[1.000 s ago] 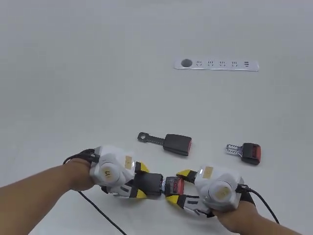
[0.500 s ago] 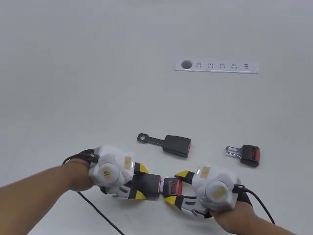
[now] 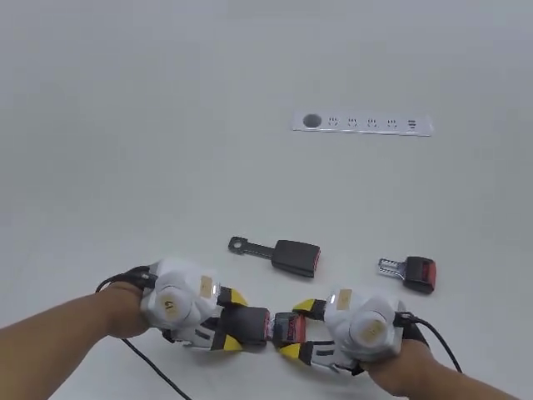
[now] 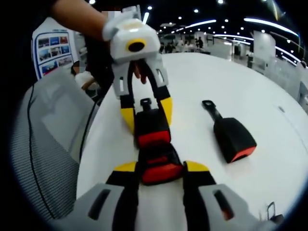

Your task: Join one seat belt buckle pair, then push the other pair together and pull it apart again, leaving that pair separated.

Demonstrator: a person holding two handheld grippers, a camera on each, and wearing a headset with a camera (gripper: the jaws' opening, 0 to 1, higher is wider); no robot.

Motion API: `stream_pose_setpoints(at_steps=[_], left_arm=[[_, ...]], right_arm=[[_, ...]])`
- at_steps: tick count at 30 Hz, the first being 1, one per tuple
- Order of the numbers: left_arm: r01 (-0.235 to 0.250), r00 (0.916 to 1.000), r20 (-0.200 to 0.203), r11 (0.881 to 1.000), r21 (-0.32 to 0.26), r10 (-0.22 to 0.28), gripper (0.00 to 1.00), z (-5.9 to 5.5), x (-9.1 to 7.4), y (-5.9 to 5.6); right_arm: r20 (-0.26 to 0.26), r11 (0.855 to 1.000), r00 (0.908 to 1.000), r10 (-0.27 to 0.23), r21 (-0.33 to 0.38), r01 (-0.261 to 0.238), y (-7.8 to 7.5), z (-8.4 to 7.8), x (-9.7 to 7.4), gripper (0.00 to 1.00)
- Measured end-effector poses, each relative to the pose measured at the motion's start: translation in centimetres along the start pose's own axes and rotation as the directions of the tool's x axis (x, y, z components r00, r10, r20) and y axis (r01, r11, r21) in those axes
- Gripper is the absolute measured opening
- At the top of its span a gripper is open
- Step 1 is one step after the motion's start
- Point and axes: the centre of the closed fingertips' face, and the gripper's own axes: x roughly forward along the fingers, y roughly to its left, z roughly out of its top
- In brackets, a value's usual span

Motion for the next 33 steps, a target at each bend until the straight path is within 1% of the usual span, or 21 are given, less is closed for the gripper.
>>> stream_pose_setpoints(at_steps=[4,5,15,18,23,33], left_arm=[[0.003,0.9999,0.01,1.0,-0.003,-0.003,0.35,0.02,-0.05,0.05],[0.004,0.9999,0.012,1.0,-0.006,-0.004,0.35,0.02,-0.06,0.05],[0.01,0.9993,0.037,1.0,-0.023,-0.009,0.35,0.11,-0.13,0.08],[0.011,0.9991,0.04,1.0,-0.024,-0.01,0.35,0.17,-0.11,0.08],[0.01,0.9986,0.052,0.999,-0.034,-0.008,0.35,0.24,-0.09,0.12],[0.017,0.9982,0.058,0.999,-0.031,-0.015,0.35,0.29,-0.05,0.1]], right_arm=[[-0.002,1.0,0.9999,0.013,-0.018,-0.013,-0.01,0.01,-0.06,0.34],[-0.006,0.999,0.9999,0.015,-0.032,-0.015,-0.03,-0.05,0.0,0.34],[0.012,0.999,0.9995,0.028,-0.044,-0.027,-0.03,-0.15,-0.11,0.33],[0.018,0.999,0.9995,0.026,-0.045,-0.025,-0.04,-0.12,-0.12,0.33],[0.044,1.0,0.9989,0.019,-0.017,-0.018,-0.09,-0.16,-0.24,0.33],[0.047,0.999,0.9989,0.008,-0.033,-0.006,-0.05,-0.04,-0.19,0.33]])
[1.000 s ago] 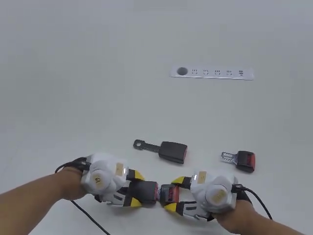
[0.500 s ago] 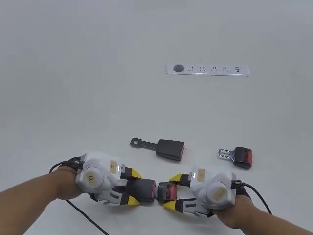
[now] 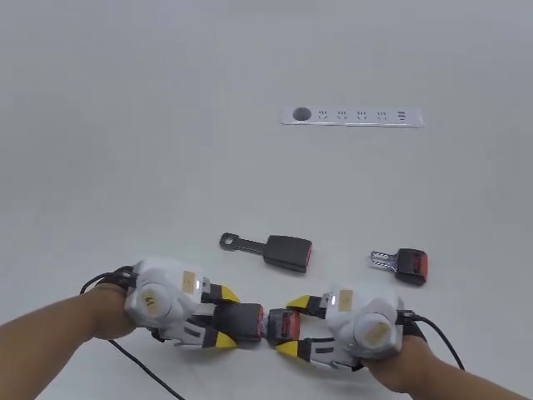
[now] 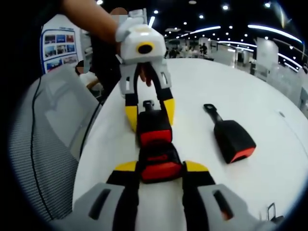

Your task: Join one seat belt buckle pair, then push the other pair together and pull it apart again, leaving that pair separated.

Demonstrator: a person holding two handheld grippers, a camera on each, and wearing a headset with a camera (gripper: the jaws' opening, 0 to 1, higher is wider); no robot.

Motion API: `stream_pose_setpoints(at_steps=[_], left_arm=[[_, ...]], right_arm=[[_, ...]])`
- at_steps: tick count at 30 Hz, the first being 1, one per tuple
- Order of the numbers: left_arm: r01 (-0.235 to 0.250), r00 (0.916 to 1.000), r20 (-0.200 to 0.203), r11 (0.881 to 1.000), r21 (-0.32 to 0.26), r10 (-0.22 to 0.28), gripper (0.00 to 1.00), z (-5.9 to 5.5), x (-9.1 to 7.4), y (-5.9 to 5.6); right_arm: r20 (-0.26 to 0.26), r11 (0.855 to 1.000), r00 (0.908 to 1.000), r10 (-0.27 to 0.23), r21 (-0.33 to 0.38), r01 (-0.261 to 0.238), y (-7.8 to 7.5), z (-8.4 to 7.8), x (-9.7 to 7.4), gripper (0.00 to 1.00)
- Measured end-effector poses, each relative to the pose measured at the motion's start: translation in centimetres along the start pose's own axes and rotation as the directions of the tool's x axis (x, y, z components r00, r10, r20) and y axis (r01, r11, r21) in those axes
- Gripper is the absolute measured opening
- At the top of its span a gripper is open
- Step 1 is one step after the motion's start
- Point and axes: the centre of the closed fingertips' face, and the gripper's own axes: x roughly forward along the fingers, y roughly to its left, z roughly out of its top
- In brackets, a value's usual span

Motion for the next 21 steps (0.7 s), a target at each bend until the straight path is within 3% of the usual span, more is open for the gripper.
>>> stream_pose_setpoints(at_steps=[3,5,21], left_arm=[[0.001,1.0,0.001,1.0,-0.003,-0.001,0.35,0.0,0.01,-0.01],[0.0,1.0,0.005,1.0,-0.01,0.0,0.35,0.01,0.01,-0.01],[-0.001,1.0,0.005,1.0,-0.02,0.001,0.35,0.07,0.03,-0.02]], right_arm=[[0.004,1.0,1.0,-0.004,0.002,0.004,0.02,-0.02,-0.05,0.33],[0.019,0.999,0.9998,-0.003,0.042,0.002,0.0,-0.06,-0.07,0.33],[0.029,0.999,0.9995,-0.017,0.036,0.016,0.07,-0.02,-0.01,0.34]])
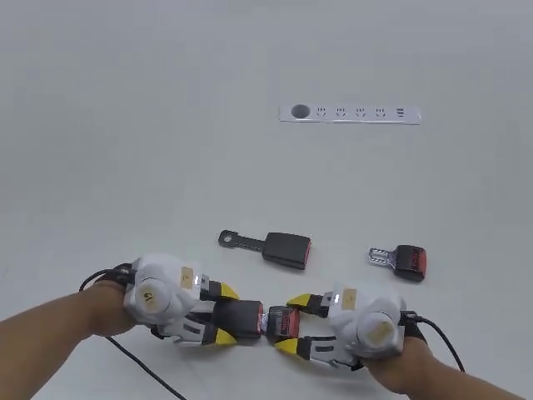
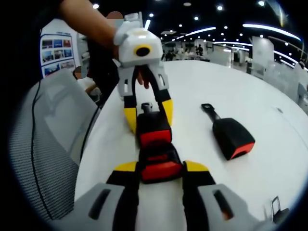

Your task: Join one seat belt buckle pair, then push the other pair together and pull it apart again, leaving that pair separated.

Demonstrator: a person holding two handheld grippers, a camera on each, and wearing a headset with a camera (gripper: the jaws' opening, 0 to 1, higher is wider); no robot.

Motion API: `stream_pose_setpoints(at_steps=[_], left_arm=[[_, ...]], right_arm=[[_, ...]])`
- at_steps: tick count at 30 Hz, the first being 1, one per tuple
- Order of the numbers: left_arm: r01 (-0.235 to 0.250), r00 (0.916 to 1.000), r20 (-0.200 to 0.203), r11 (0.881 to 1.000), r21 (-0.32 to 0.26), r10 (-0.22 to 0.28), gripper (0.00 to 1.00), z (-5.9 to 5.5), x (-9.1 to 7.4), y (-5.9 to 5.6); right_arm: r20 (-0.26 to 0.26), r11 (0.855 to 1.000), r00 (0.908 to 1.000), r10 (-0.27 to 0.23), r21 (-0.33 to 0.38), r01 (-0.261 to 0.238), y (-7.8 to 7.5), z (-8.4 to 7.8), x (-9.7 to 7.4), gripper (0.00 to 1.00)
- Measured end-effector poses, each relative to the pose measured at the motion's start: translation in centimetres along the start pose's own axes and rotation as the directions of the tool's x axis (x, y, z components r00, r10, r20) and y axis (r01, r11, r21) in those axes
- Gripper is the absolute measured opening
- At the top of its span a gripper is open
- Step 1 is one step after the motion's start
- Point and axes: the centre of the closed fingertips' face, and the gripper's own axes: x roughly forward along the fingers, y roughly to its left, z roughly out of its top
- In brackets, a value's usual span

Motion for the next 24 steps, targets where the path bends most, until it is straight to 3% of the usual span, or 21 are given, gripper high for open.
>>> stream_pose_setpoints(at_steps=[2,4,7,8,9,10,11,12,13,15,17,19,24], left_arm=[[0.001,0.9998,-0.018,1.0,0.0,-0.001,0.36,0.1,0.1,0.0],[0.013,0.9981,-0.06,0.999,0.038,-0.01,0.36,0.1,0.1,0.0],[0.001,0.9943,-0.106,0.999,0.05,0.004,0.37,0.3,0.4,-0.1],[-0.003,0.9931,-0.117,0.999,0.039,0.007,0.37,0.4,0.4,-0.1],[-0.018,0.9917,-0.128,1.0,-0.011,0.016,0.39,0.6,0.3,0.0],[-0.04,0.991,-0.129,0.999,-0.025,0.036,0.44,0.9,0.3,0.3],[-0.073,0.9899,-0.121,0.997,0.006,0.074,0.51,1.3,0.1,1.0],[-0.09,0.9928,-0.081,0.996,-0.01,0.088,0.57,2.3,-0.3,1.3],[-0.1,0.994,-0.049,0.993,-0.055,0.097,0.62,3.1,-0.7,1.4],[-0.141,0.99,0.004,0.989,-0.047,0.141,0.67,4.6,-1.5,2.2],[-0.165,0.9858,0.022,0.984,-0.064,0.167,0.69,5.3,-2.0,2.6],[-0.176,0.9833,0.035,0.982,-0.071,0.179,0.71,6.0,-2.4,2.9],[-0.18,0.9829,0.035,0.983,-0.04,0.181,0.75,6.8,-2.8,3.4]], right_arm=[[-0.014,0.999,0.9999,-0.003,-0.032,0.002,0.1,0.0,0.1,0.34],[-0.016,1.0,0.9998,0.012,0.003,-0.012,0.0,0.1,0.1,0.35],[-0.047,0.999,0.9989,-0.001,-0.041,-0.001,-0.1,0.2,-0.1,0.36],[-0.052,1.0,0.9987,-0.005,-0.026,0.003,0.0,0.3,-0.2,0.37],[-0.088,0.999,0.9955,-0.035,0.023,0.037,-0.4,-0.1,-0.7,0.4],[-0.08,0.998,0.9957,-0.047,0.029,0.049,-0.6,0.1,-0.9,0.49],[-0.005,0.997,0.997,-0.077,0.014,0.077,-1.0,1.3,-1.4,0.57],[0.017,0.996,0.9956,-0.093,0.013,0.092,-1.2,1.5,-2.1,0.62],[0.01,0.994,0.9943,-0.106,0.02,0.106,-1.4,1.3,-2.9,0.66],[0.017,0.992,0.9926,-0.12,0.033,0.12,-1.8,0.8,-4.4,0.69],[0.03,0.99,0.9902,-0.136,0.045,0.135,-2.1,0.6,-5.5,0.7],[0.027,0.984,0.9851,-0.17,0.054,0.168,-3.0,-0.3,-7.6,0.72],[-0.009,0.973,0.9757,-0.219,0.066,0.219,-5.0,-2.7,-12.2,0.73]])
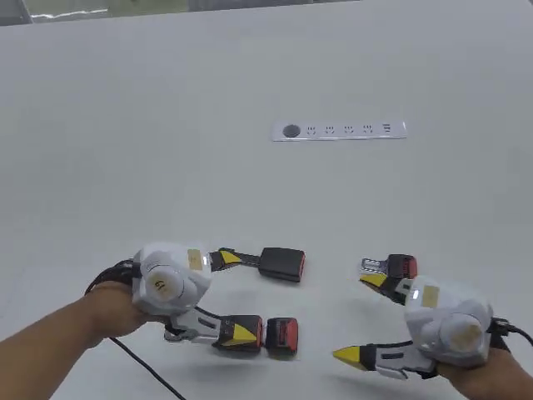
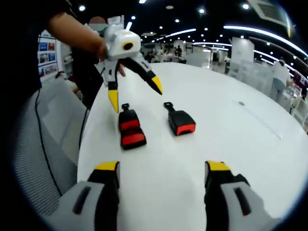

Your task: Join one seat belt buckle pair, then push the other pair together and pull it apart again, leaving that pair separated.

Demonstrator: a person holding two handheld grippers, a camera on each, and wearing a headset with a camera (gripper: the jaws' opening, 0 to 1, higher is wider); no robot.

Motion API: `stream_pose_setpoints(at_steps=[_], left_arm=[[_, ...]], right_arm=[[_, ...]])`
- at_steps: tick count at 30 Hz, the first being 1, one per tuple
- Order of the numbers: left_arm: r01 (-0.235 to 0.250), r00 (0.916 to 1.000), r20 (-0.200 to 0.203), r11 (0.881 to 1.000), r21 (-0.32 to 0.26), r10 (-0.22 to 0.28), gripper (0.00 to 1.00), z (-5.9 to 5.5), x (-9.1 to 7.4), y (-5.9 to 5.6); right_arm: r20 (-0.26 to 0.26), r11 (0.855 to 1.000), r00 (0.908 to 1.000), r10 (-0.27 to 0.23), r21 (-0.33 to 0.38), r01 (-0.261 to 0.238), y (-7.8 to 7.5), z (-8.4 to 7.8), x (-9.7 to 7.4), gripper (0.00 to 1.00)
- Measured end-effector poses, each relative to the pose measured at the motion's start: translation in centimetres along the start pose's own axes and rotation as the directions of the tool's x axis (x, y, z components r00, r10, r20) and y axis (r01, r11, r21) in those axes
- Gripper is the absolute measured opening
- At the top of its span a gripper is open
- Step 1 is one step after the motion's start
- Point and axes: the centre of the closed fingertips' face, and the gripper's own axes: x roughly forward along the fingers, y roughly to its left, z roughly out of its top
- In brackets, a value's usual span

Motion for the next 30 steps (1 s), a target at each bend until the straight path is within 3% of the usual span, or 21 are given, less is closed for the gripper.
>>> stream_pose_setpoints(at_steps=[4,11,14,17,26,30], left_arm=[[-0.003,1.0,-0.005,1.0,0.02,0.003,0.76,0.5,0.1,1.2],[-0.016,0.9997,-0.015,0.998,0.063,0.017,0.77,1.7,1.5,4.4],[-0.016,0.9997,-0.018,0.996,0.082,0.018,0.77,2.1,2.3,5.4],[-0.019,0.9991,-0.036,0.994,0.103,0.023,0.79,1.8,3.2,6.3],[0.043,0.9935,-0.11,0.991,0.128,-0.029,0.76,0.0,6.0,6.8],[0.056,0.9924,-0.116,0.99,0.126,-0.041,0.75,-0.4,6.7,7.1]], right_arm=[[-0.002,0.998,0.9986,-0.053,0.036,0.053,-3.1,-0.9,-2.5,0.72],[-0.04,0.994,0.9965,-0.073,0.077,0.076,-7.0,-3.1,-4.3,0.71],[-0.06,0.994,0.996,-0.066,0.087,0.071,-8.0,-3.9,-4.3,0.71],[-0.085,0.994,0.9957,-0.037,0.099,0.046,-8.4,-4.7,-4.1,0.71],[-0.114,0.996,0.9935,-0.002,0.093,0.013,-9.9,-5.4,-2.4,0.69],[-0.128,0.996,0.9918,0.009,0.091,0.003,-10.0,-5.7,-1.6,0.66]])
